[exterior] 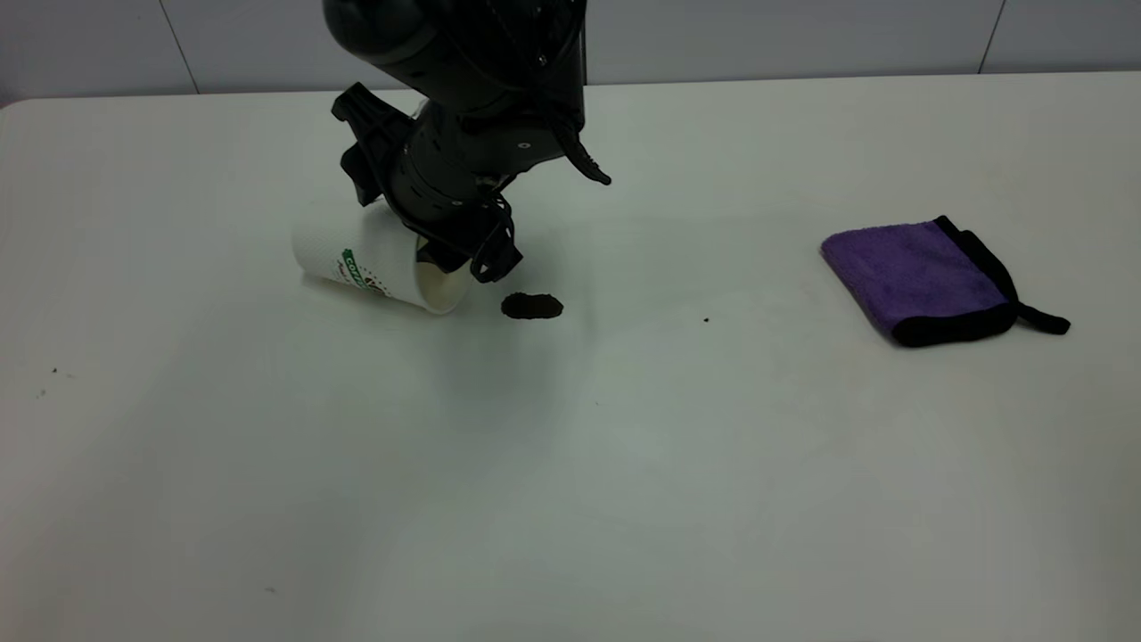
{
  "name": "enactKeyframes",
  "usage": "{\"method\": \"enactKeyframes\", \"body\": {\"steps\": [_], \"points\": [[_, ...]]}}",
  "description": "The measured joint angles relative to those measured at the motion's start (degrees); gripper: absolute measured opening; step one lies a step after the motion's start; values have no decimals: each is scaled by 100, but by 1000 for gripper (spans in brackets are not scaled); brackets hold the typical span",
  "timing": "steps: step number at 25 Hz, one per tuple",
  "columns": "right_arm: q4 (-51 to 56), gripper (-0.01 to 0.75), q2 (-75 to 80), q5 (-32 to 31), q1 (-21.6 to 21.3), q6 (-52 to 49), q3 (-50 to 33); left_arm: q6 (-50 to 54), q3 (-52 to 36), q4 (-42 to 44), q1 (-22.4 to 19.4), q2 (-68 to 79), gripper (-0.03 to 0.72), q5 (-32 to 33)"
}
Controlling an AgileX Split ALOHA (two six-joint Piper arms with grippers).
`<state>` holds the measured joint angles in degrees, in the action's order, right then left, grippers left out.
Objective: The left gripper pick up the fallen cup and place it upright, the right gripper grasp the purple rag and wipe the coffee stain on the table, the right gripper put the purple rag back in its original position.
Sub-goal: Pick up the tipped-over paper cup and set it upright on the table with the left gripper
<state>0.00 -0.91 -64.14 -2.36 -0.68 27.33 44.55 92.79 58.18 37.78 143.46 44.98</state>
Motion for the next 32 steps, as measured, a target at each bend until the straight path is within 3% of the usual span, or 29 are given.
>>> {"method": "enactKeyframes", "body": {"steps": [3, 9, 11, 16, 25, 32], "points": [[0, 238, 0, 0, 0, 0, 0, 0, 0, 32, -231, 0, 484, -82], [0, 238, 0, 0, 0, 0, 0, -111, 105, 138, -490, -58, 87, 209], [0, 238, 0, 0, 0, 0, 0, -570, 268, -87, -489, -223, 36, 274], [0, 238, 0, 0, 0, 0, 0, -2156, 1014, -1653, -650, -925, 8, 457], [0, 238, 0, 0, 0, 0, 0, -4302, 1407, -5501, -2193, -1309, 7, 517], [0, 238, 0, 0, 0, 0, 0, -5311, 1412, -6795, -2924, -886, 10, 279]]}}
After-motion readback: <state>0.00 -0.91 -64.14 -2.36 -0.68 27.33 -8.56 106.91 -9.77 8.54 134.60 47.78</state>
